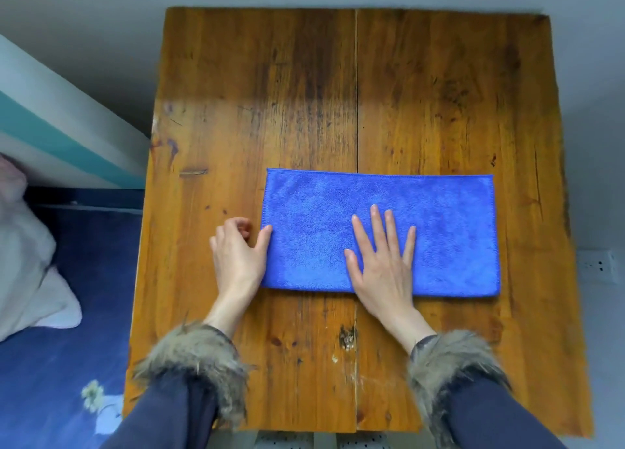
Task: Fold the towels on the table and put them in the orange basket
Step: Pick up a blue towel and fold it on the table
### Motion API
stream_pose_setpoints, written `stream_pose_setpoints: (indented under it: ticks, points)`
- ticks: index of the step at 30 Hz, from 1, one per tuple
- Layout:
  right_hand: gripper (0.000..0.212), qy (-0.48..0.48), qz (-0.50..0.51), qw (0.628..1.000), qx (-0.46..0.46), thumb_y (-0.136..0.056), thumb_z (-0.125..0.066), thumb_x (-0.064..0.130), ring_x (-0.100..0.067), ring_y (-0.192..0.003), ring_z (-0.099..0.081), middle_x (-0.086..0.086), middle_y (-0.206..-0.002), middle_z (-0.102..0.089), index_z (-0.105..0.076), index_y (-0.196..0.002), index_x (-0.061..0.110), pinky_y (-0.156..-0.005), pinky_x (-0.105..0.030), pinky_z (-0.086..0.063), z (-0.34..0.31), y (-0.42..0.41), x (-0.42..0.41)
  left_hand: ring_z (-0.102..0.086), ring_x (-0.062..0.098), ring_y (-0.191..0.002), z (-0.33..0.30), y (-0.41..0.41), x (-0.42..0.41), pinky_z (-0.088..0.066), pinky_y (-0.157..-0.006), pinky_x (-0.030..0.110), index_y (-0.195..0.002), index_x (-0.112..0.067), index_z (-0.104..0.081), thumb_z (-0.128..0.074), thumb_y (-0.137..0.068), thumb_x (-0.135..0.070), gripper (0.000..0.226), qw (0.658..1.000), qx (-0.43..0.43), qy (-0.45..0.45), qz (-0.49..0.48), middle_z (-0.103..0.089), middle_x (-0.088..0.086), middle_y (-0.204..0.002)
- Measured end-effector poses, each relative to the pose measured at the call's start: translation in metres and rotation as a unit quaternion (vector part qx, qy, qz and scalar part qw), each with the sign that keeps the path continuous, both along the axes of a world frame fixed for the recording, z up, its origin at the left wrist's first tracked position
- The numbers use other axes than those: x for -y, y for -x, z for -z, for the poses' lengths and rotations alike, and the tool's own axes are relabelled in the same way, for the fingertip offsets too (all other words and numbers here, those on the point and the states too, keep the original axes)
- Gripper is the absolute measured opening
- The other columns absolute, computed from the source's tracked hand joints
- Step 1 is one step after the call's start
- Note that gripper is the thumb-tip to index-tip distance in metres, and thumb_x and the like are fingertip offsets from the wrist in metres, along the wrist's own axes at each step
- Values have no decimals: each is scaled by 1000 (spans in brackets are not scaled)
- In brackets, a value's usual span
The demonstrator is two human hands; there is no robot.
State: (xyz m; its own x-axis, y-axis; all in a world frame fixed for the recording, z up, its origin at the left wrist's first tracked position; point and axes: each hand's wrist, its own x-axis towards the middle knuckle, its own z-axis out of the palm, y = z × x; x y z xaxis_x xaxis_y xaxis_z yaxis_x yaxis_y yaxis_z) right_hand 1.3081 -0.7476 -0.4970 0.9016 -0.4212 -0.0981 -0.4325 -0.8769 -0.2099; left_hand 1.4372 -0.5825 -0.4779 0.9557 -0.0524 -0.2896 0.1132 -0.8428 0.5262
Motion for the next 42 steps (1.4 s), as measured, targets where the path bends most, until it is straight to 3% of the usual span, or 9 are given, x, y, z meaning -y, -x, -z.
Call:
stream_pose_setpoints:
  ticks: [7, 14, 19, 21, 25, 30, 34, 37, 42]
  points:
    - [54, 37, 4, 999, -20, -91, -32, 41, -23, -142, -16, -7, -152, -28, -36, -142, 23, -113, -56, -8, 7, -1, -2, -54, 31, -104, -5, -6, 14, -44, -89, 40, -99, -10, -64, -63, -85, -35, 29, 997, -57, -46, -7, -62, 12, -107]
    - [55, 50, 5, 998, -29, -91, -31, 42, -25, -142, -20, -7, -153, -27, -35, -143, 23, -112, -57, -10, 8, -2, -3, -55, 30, -104, -14, -6, 18, -41, -91, 41, -95, -14, -62, -59, -85, -33, 21, 996, -59, -69, 12, -63, 8, -105]
    - [55, 60, 3, 998, -34, -92, -31, 42, -26, -142, -19, -7, -153, -27, -34, -144, 24, -112, -58, -12, 11, -1, -3, -60, 27, -88, -21, -9, 11, -45, -86, 38, -88, -16, -56, -64, -85, -25, 13, 994, -94, 53, -19, -62, 0, -80]
    - [55, 57, 1, 998, -41, -92, -30, 42, -26, -143, -18, -7, -153, -26, -33, -144, 24, -112, -58, -12, 11, -1, -3, -58, 20, -80, -25, -13, 9, -45, -80, 34, -99, -9, -60, -66, -85, -21, 20, 982, -150, 103, -45, -63, 4, -83]
    - [56, 40, -9, 997, -65, -92, -29, 43, -28, -142, -19, -8, -153, -25, -33, -144, 23, -112, -58, -9, 5, -2, -3, -59, 11, -76, -43, -18, 7, -49, -64, 23, -116, 0, -59, -61, -87, -5, 29, 919, -288, 254, -92, -63, 9, -92]
    - [54, -57, -47, 996, -52, -96, -39, 38, -21, -145, -7, -2, -157, -13, -25, -146, 25, -115, -46, 4, -10, 2, 13, -60, 8, -73, -74, -13, 17, -51, -53, 15, -110, -9, -62, -63, -86, -4, 25, 916, -288, 278, -35, -56, 6, -91]
    - [41, -251, 89, 958, 109, -94, -48, 13, -20, -136, -34, -7, -146, -39, -46, -135, 10, -110, -27, -21, -35, 15, 37, -61, 0, -63, -97, 2, 45, -49, -52, 14, -99, -17, -62, -65, -84, -4, 20, 919, -263, 292, -8, -55, -2, -80]
    - [33, -279, 200, 922, 179, -93, -48, 5, -23, -118, -52, -9, -127, -55, -54, -125, 4, -97, -24, -36, -48, 37, 63, -59, -3, -55, -109, 20, 84, -49, -50, 14, -94, -18, -61, -65, -83, -3, 19, 920, -244, 306, 0, -53, -5, -73]
    - [23, -318, 279, 889, 176, -93, -45, 4, -22, -97, -64, -6, -104, -67, -65, -104, 8, -80, -22, -45, -49, 82, 111, -52, 8, -54, -110, 59, 165, -49, -49, 15, -95, -14, -59, -64, -82, 0, 20, 932, -209, 294, 22, -50, -4, -67]
